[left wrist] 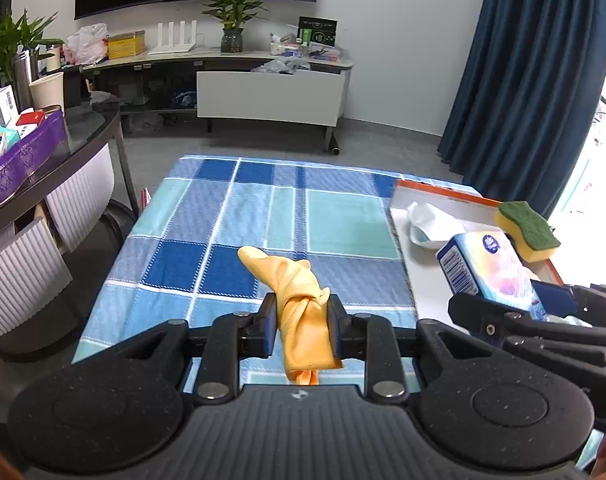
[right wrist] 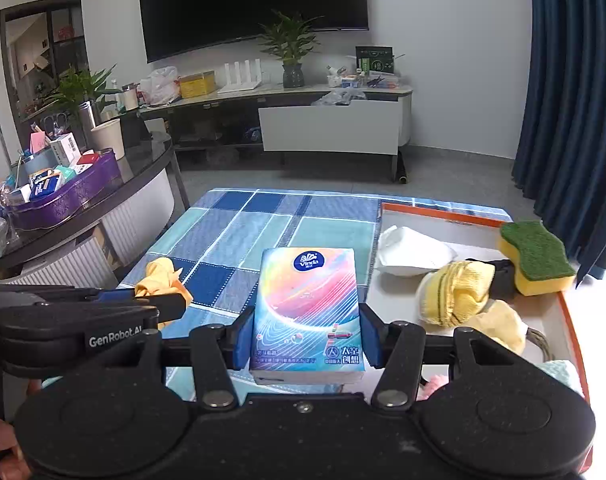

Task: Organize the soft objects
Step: 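Carry the yellow glove and the tissue pack over the white box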

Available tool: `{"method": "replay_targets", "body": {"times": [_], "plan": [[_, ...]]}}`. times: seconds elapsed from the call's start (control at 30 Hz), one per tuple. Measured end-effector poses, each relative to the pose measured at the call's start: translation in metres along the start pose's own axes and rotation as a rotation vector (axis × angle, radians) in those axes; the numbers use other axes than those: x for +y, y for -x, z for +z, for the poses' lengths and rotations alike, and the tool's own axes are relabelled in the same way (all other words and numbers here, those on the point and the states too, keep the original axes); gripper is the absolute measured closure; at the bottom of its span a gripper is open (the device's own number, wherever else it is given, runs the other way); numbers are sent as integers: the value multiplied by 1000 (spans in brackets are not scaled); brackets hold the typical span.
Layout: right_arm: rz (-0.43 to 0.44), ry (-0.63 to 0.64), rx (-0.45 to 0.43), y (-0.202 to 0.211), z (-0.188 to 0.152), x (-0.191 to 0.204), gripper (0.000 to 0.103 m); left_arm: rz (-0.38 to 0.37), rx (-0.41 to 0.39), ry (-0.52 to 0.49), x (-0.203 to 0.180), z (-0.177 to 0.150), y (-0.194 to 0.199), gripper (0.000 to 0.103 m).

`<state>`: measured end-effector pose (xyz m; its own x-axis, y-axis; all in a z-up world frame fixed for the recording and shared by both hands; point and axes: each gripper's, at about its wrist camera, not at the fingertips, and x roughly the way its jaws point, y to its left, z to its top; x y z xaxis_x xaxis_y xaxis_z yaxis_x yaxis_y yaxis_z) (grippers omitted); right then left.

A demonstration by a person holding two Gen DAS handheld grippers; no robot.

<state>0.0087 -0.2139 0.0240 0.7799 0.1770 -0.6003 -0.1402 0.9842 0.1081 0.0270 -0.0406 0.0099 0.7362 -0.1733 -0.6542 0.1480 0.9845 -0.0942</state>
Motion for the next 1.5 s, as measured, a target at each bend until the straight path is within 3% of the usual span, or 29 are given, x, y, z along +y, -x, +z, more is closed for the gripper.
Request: {"method": "replay_targets", "body": {"times": [0.6,1.5], "plan": [[-50,-38,-37,37,-13,-28,39,-45,-4,-57,-37,-12,14,76],[-92,-92,-43,50,-21,-53,39,-66,3,-98,-59,-19,17,76]]}}
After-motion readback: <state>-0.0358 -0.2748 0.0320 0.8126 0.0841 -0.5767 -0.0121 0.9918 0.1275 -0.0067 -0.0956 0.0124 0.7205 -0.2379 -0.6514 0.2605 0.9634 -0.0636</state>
